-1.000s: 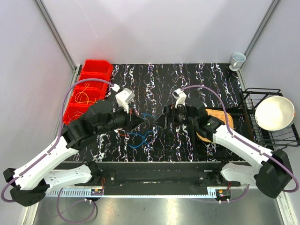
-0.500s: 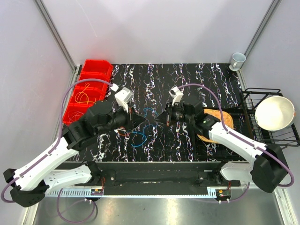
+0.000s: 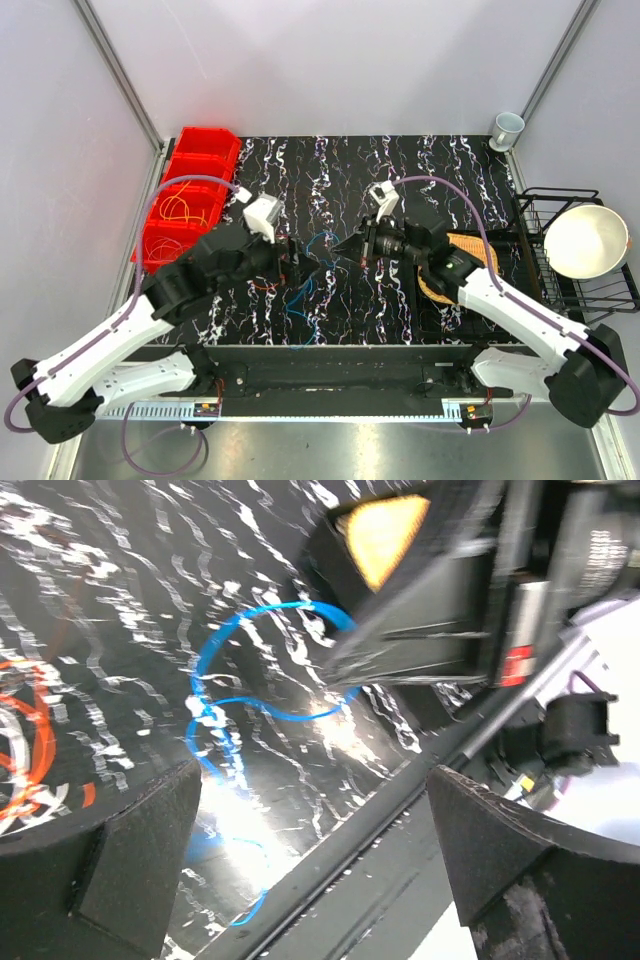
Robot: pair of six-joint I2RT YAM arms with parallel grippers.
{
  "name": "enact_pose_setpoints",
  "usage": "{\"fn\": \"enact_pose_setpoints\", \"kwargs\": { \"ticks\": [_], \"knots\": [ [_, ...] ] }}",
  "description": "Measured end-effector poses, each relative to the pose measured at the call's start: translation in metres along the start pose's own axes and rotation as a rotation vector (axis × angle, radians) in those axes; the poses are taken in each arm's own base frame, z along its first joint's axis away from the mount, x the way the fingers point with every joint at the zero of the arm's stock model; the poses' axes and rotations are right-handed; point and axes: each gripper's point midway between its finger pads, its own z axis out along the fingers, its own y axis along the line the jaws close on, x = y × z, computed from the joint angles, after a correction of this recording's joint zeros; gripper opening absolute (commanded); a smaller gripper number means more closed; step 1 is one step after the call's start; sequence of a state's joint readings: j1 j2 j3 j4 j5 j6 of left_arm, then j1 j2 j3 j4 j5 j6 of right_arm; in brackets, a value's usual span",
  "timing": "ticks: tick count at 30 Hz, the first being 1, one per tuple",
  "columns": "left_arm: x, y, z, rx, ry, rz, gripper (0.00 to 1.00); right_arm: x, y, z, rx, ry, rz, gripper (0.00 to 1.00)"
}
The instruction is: Untangle the cables
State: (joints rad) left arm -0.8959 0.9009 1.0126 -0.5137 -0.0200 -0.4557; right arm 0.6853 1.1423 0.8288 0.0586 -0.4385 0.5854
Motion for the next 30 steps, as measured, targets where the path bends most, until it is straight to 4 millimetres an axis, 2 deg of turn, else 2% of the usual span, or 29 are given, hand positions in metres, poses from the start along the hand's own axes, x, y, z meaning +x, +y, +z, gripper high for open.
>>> {"fn": "enact_pose_setpoints", "kwargs": {
  "ticks": [5,9,13,17,20,26,30],
  "knots": [
    [-0.017,0.009,-0.028,-0.04,-0.1,0.027,0.84,-0.007,0.013,-0.009,-0.035,-0.025,-0.038,0.0],
    [-0.023,0.017,-0.031,-0.079,-0.129,0.051,0.77,-0.004,0.014,-0.01,-0.046,-0.012,-0.048,0.0],
    [-0.015,0.025,-0.016,-0.123,-0.084,0.076,0.73,-0.002,0.015,-0.011,-0.057,-0.003,-0.053,0.0],
    [0.001,0.033,0.006,-0.158,-0.007,0.097,0.72,0.0,0.016,-0.011,-0.059,0.008,-0.053,0.0],
    [0.007,0.036,0.015,-0.17,0.016,0.102,0.71,0.002,0.016,-0.012,-0.058,0.016,-0.05,0.0],
    [0.003,0.035,0.024,-0.162,0.002,0.115,0.7,0.004,0.02,-0.015,-0.078,0.027,-0.052,0.0],
    [0.005,0.036,0.036,-0.162,0.014,0.125,0.64,0.002,0.026,-0.019,-0.094,0.021,-0.06,0.0]
  ]
}}
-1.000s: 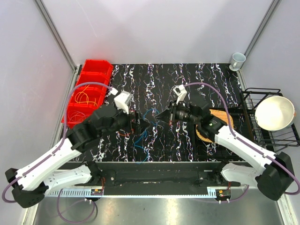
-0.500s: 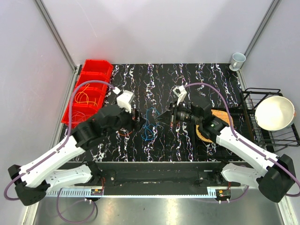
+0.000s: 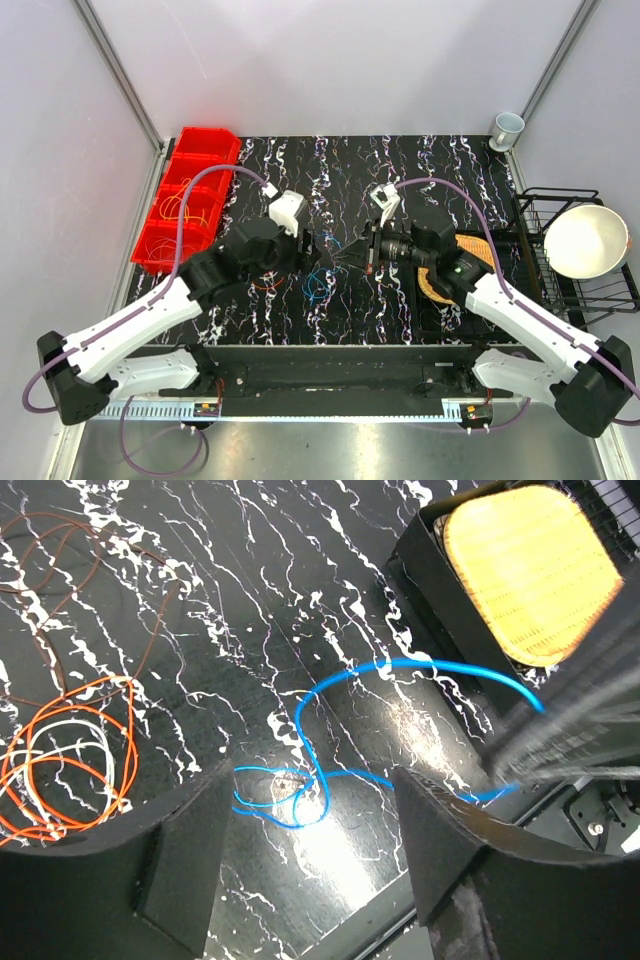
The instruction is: Untangle the cables
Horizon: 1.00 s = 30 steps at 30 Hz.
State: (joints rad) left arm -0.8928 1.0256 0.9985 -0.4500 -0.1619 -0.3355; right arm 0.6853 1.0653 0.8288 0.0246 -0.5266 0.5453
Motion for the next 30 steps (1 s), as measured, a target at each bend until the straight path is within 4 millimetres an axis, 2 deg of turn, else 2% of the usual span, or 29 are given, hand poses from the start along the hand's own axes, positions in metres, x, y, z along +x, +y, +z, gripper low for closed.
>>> {"fn": "enact_pose_setpoints", "kwargs": {
  "ticks": [6,10,13,15,17,18,23,26,30],
  "knots": [
    [0.007,0.004,0.018,-0.021,0.03,0.004,0.61,0.0,0.007,-0.003,-0.025,0.002,-0.008,0.0],
    [0.006,0.006,0.022,-0.019,0.016,0.0,0.48,0.001,0.011,-0.005,-0.045,0.012,-0.011,0.0],
    [0.002,0.006,0.024,-0.012,0.0,-0.001,0.33,0.003,0.012,-0.006,-0.051,0.02,-0.01,0.0],
    [-0.002,0.004,0.025,0.001,-0.015,0.002,0.19,0.005,0.013,-0.006,-0.057,0.029,-0.008,0.0],
    [-0.004,0.001,0.025,0.017,-0.026,0.006,0.11,0.006,0.014,-0.006,-0.06,0.034,-0.006,0.0],
    [-0.005,0.0,0.026,0.026,-0.028,0.008,0.01,0.006,0.014,-0.006,-0.061,0.035,-0.006,0.0],
    [-0.005,-0.004,0.025,0.053,-0.026,0.017,0.0,0.005,0.013,-0.007,-0.053,0.029,-0.008,0.01],
    [-0.005,-0.003,0.019,0.044,0.003,0.02,0.0,0.003,0.004,-0.008,-0.001,0.012,-0.012,0.02],
    [-0.03,-0.007,-0.004,0.046,-0.011,0.007,0.0,0.007,-0.023,-0.005,0.123,0.008,-0.001,0.01]
  ]
}}
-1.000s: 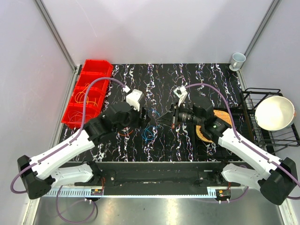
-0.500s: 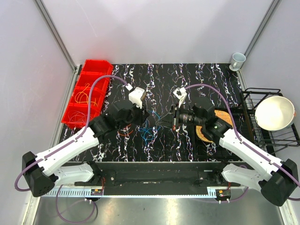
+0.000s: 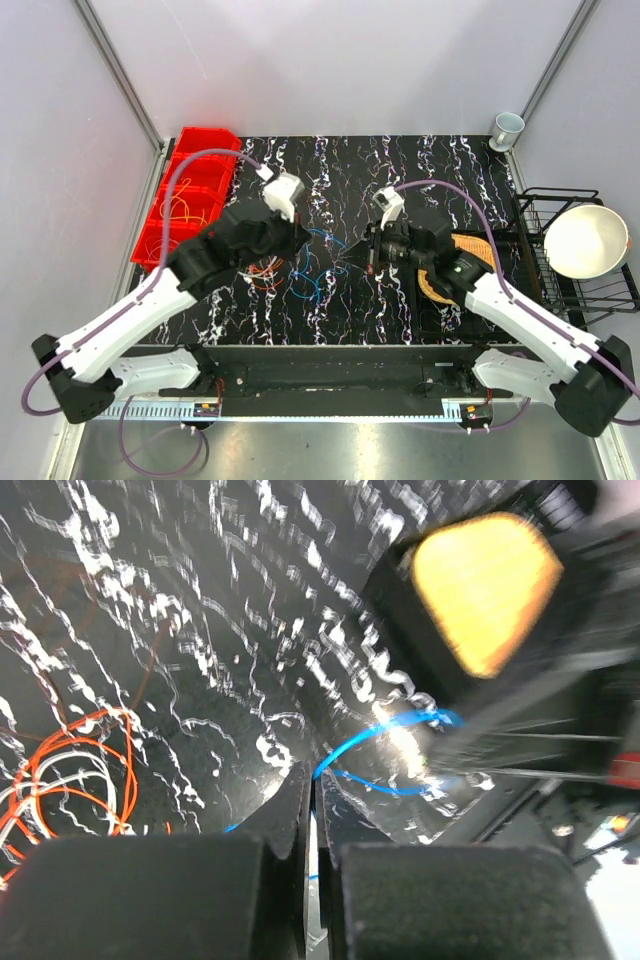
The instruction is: Untangle the cables
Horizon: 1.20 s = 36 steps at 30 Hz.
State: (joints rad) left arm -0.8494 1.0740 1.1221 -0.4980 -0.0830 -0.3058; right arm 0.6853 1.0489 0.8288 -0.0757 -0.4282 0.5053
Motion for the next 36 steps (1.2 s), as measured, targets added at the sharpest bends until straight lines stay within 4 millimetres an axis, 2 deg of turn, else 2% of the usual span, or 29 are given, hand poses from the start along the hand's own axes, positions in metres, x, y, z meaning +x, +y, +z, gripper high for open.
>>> {"fn": "enact_pose_setpoints", "kwargs": {
  "ticks": [2,4,7,10,13,14,16,17,20,22,27,29,30,31,32,34,36],
  "knots": [
    [-0.023,-0.007,-0.018,0.017,-0.038,-0.012,0.0,0.005,-0.013,0.008,0.046,0.021,0.015,0.0],
    [-0.042,-0.018,-0.039,0.061,-0.071,-0.023,0.0,0.002,-0.015,0.021,0.046,0.034,0.022,0.0],
    [-0.052,-0.018,-0.054,0.062,-0.092,-0.044,0.0,-0.006,-0.01,0.036,0.017,0.036,0.031,0.0],
    [-0.057,-0.017,-0.058,0.057,-0.1,-0.062,0.0,-0.005,-0.008,0.049,-0.021,0.06,0.058,0.0],
    [-0.062,-0.016,-0.057,0.054,-0.119,-0.083,0.0,0.01,-0.017,0.057,-0.006,0.116,0.103,0.33],
    [-0.068,-0.016,-0.059,0.053,-0.139,-0.088,0.0,0.017,-0.024,0.058,0.015,0.139,0.123,0.54],
    [-0.083,-0.015,-0.062,0.039,-0.187,-0.095,0.0,0.031,-0.036,0.057,0.059,0.18,0.155,0.68],
    [-0.092,-0.013,-0.063,0.02,-0.214,-0.1,0.0,0.037,-0.041,0.054,0.086,0.196,0.159,0.91],
    [-0.113,-0.004,-0.063,-0.032,-0.265,-0.106,0.0,0.04,-0.048,0.043,0.153,0.199,0.164,1.0],
    [-0.122,0.007,-0.057,-0.072,-0.277,-0.11,0.0,0.035,-0.05,0.032,0.198,0.174,0.147,1.0],
    [-0.122,0.046,-0.039,-0.188,-0.243,-0.13,0.0,0.019,-0.047,0.006,0.262,0.101,0.107,1.0],
    [-0.115,0.06,-0.033,-0.229,-0.209,-0.131,0.1,0.017,-0.047,-0.001,0.284,0.088,0.097,1.0],
    [-0.11,0.064,-0.031,-0.243,-0.184,-0.13,0.31,0.018,-0.049,-0.004,0.3,0.087,0.095,1.0],
    [-0.102,0.066,-0.027,-0.251,-0.158,-0.129,0.48,0.018,-0.051,-0.006,0.314,0.088,0.092,1.0],
    [-0.093,0.068,-0.023,-0.256,-0.129,-0.127,0.58,0.019,-0.054,-0.008,0.331,0.089,0.091,1.0],
    [-0.065,0.072,-0.014,-0.259,-0.063,-0.141,0.74,0.021,-0.059,-0.012,0.363,0.092,0.088,1.0],
    [-0.024,0.075,-0.004,-0.265,0.033,-0.16,0.75,0.023,-0.065,-0.014,0.393,0.093,0.086,1.0]
  ]
}}
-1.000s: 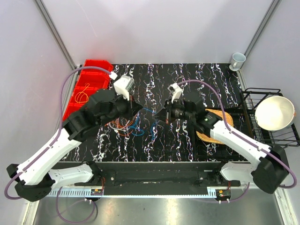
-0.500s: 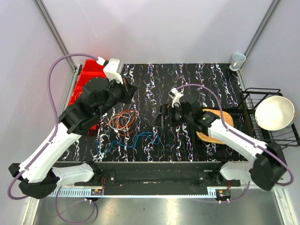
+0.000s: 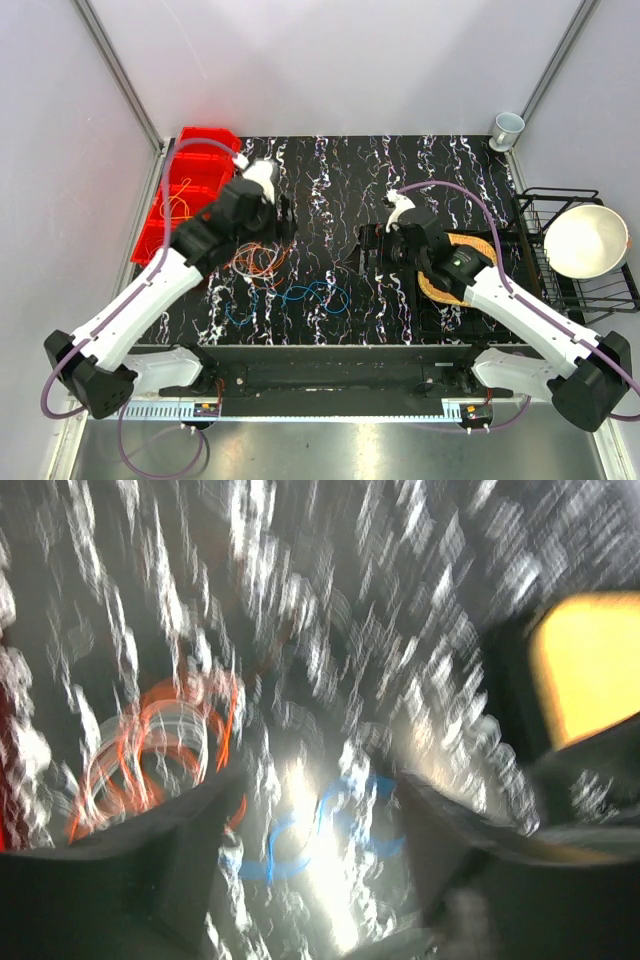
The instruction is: Untangle the cables
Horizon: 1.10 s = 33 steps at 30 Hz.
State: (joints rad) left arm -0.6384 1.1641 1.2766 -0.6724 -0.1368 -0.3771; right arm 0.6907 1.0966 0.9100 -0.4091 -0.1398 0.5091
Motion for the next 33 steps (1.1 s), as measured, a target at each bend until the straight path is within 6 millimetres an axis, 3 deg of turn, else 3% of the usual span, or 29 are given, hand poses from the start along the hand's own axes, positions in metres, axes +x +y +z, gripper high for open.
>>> {"fn": "enact_pose_setpoints", "kwargs": {
  "ticks": [5,10,16,27,33],
  "knots": [
    [0.1,0.005,0.015,-0.038,0.235,0.007,0.72,0.001,-0.01,0.002,0.05,-0.002,-0.001,1.0],
    [0.14,0.0,0.02,-0.048,0.299,0.016,0.71,0.008,-0.018,0.008,0.084,0.03,0.001,1.0],
    [0.187,0.0,0.039,-0.076,0.393,0.043,0.82,0.014,-0.026,0.008,0.117,0.039,0.001,1.0],
    [0.234,0.012,0.079,-0.173,0.507,0.129,0.84,0.021,-0.033,0.008,0.14,0.06,-0.003,1.0],
    [0.239,0.014,0.087,-0.167,0.503,0.154,0.84,0.022,-0.036,0.011,0.154,0.068,-0.003,1.0]
  ]
}}
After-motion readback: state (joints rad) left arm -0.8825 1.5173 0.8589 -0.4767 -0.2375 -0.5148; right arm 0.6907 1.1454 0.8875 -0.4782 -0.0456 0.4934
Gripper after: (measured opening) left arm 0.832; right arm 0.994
